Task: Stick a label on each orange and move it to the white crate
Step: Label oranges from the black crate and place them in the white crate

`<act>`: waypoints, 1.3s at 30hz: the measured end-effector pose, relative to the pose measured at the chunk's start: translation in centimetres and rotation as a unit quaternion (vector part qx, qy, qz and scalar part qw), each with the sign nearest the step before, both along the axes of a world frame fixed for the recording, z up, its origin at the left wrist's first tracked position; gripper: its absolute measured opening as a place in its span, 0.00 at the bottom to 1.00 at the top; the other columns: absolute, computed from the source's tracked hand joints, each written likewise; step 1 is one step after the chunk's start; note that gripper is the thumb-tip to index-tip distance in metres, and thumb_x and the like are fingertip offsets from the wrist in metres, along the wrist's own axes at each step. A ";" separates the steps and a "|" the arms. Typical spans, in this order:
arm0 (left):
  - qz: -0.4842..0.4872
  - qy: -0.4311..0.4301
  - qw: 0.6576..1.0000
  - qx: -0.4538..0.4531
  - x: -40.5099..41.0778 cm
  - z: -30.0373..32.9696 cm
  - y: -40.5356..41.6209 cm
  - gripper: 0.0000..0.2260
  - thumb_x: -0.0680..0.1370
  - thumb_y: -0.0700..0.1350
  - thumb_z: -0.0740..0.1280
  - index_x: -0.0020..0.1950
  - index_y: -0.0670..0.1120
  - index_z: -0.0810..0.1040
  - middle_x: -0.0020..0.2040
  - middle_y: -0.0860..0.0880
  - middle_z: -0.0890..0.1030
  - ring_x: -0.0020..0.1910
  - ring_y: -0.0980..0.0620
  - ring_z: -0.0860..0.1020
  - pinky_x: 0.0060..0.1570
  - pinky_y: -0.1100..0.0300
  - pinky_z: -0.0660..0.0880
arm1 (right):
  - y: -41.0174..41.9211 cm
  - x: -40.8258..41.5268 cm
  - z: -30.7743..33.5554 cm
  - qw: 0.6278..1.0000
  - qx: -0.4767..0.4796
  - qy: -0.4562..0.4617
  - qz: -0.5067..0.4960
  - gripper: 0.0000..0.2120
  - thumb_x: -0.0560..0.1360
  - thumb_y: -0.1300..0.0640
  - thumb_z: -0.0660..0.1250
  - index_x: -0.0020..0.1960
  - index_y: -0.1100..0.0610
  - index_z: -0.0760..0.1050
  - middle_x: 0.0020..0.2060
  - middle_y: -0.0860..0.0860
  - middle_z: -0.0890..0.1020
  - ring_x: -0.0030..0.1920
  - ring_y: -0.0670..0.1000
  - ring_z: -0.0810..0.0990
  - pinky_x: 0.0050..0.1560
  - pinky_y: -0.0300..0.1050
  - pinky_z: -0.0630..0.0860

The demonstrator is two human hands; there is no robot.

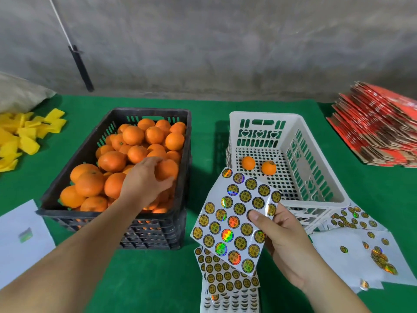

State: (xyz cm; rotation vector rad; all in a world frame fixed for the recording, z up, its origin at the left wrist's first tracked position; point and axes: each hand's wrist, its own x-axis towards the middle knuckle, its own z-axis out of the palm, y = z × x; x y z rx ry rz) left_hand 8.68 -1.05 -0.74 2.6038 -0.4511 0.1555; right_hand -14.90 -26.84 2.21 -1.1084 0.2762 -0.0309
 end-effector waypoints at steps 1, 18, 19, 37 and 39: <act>0.031 0.038 0.992 -0.119 -0.9 0.8 0.0 0.29 0.74 0.59 0.76 0.72 0.54 0.73 0.60 0.56 0.78 0.57 0.52 0.78 0.53 0.55 0.76 | -0.2 0.0 0.1 1.000 -0.002 -0.002 -0.004 0.18 0.75 0.57 0.75 0.64 0.53 0.82 0.63 0.60 0.85 0.62 0.62 0.85 0.54 0.49 0.84; -0.181 0.459 0.583 -0.646 -14.1 4.9 -4.2 0.37 0.62 0.52 0.87 0.62 0.47 0.70 0.69 0.34 0.77 0.69 0.33 0.76 0.72 0.36 0.70 | -1.2 0.4 1.1 0.995 -0.096 -0.016 0.022 0.16 0.74 0.60 0.76 0.60 0.53 0.83 0.61 0.59 0.86 0.61 0.61 0.86 0.55 0.48 0.84; -0.162 0.439 0.621 -0.629 -14.3 5.0 -4.2 0.36 0.60 0.53 0.87 0.61 0.48 0.73 0.64 0.36 0.80 0.64 0.35 0.79 0.68 0.38 0.74 | -1.0 0.5 1.1 0.993 -0.112 -0.014 0.025 0.16 0.74 0.60 0.76 0.60 0.50 0.83 0.61 0.57 0.86 0.60 0.58 0.86 0.54 0.44 0.84; -0.307 0.242 0.837 -0.382 -16.5 7.0 -3.7 0.38 0.72 0.41 0.81 0.74 0.56 0.64 0.68 0.52 0.77 0.64 0.47 0.79 0.56 0.59 0.80 | -0.6 0.9 6.2 0.859 -0.489 -0.153 0.009 0.04 0.73 0.48 0.75 0.47 0.45 0.87 0.39 0.45 0.83 0.41 0.46 0.81 0.43 0.32 0.74; -0.324 0.225 0.843 -0.365 -16.5 7.2 -3.7 0.38 0.72 0.42 0.82 0.75 0.55 0.65 0.68 0.55 0.76 0.65 0.49 0.78 0.57 0.63 0.78 | -0.9 0.8 6.2 0.905 -0.403 -0.126 0.050 0.05 0.72 0.47 0.76 0.46 0.45 0.87 0.37 0.47 0.83 0.35 0.44 0.80 0.38 0.33 0.74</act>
